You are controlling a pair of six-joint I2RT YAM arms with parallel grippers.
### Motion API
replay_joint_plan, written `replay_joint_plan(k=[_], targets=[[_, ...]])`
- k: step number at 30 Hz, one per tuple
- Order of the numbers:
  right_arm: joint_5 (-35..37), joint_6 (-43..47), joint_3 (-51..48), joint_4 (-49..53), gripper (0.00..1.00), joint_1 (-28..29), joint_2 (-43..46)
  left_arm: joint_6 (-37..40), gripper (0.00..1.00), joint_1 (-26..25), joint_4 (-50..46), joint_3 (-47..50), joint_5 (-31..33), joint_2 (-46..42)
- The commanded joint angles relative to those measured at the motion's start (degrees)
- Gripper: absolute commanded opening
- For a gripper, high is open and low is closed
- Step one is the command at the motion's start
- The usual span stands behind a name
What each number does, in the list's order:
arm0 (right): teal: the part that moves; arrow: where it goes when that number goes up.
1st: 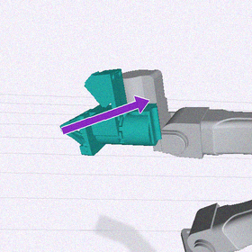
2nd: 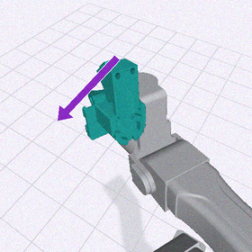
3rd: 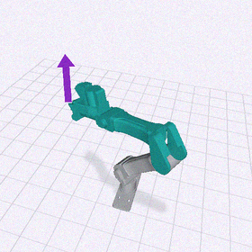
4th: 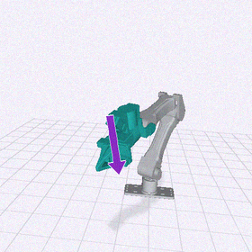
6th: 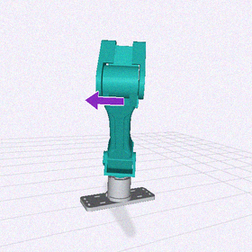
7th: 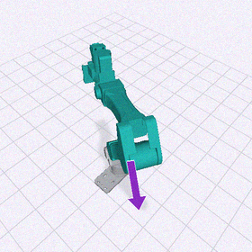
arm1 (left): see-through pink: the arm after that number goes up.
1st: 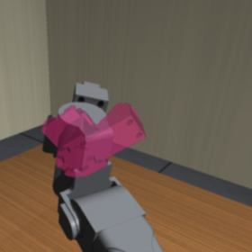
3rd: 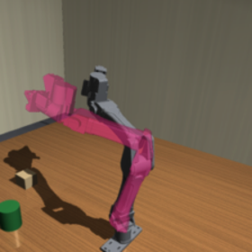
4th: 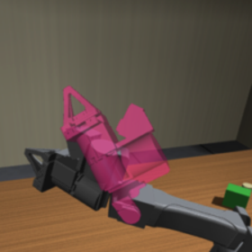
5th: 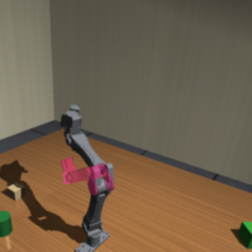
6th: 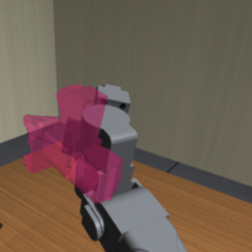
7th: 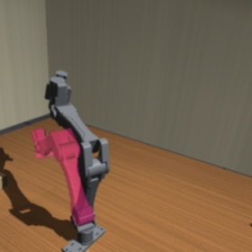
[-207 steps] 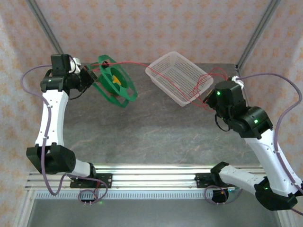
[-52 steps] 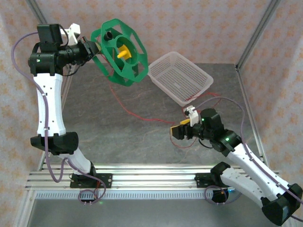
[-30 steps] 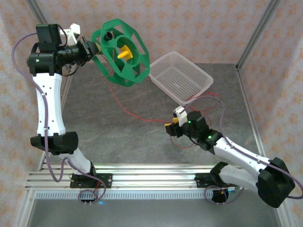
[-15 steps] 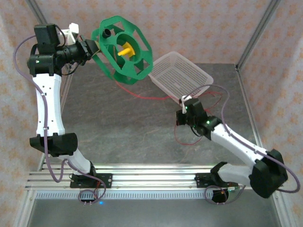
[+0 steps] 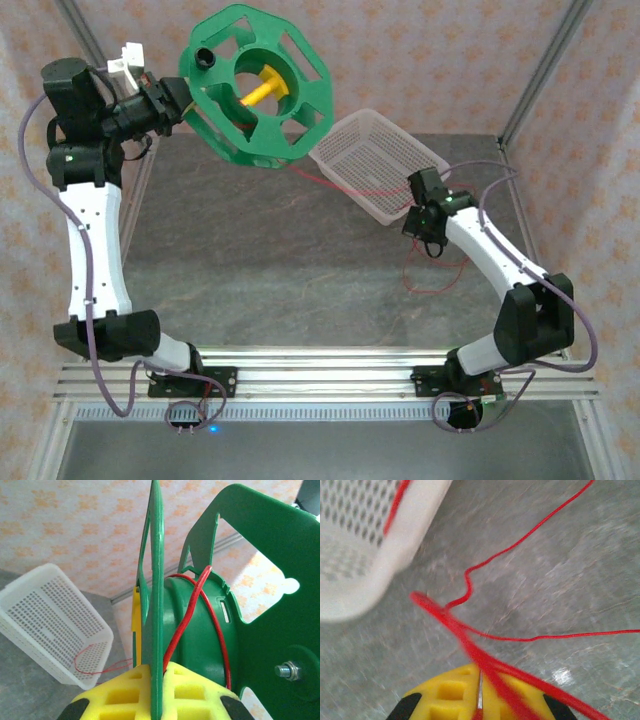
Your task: Wrap the cables
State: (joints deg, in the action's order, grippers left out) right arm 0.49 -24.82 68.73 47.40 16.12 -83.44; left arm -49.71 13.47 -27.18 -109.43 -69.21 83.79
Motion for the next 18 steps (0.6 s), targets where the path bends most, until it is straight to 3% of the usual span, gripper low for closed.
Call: replay_joint_plan(k=[1, 4, 10, 15, 18], targets=[[5.7, -8.6, 5.1, 7.3, 0.0, -2.8, -1.4, -1.9, 0.0, -1.1, 9.0, 2.3, -4.9, -3.8], [10.0, -11.0, 9.8, 10.5, 0.0, -3.8, -4.5, 4.6, 0.0, -5.1, 3.1, 4.2, -4.8, -5.3], [13.0, -13.6, 18.4, 14.2, 0.0, -6.3, -10.8, 28.7, 0.0, -15.0, -21.3, 5.0, 1.9, -7.1], [15.0, -13.6, 25.1, 16.1, 0.0, -6.8, -13.8, 43.1, 0.0, -25.9, -35.8, 4.2, 15.8, -6.0], [15.2, -13.6, 28.1, 16.7, 0.0, -7.1, -15.3, 47.3, 0.0, -33.3, -38.0, 5.5, 22.7, -6.0]])
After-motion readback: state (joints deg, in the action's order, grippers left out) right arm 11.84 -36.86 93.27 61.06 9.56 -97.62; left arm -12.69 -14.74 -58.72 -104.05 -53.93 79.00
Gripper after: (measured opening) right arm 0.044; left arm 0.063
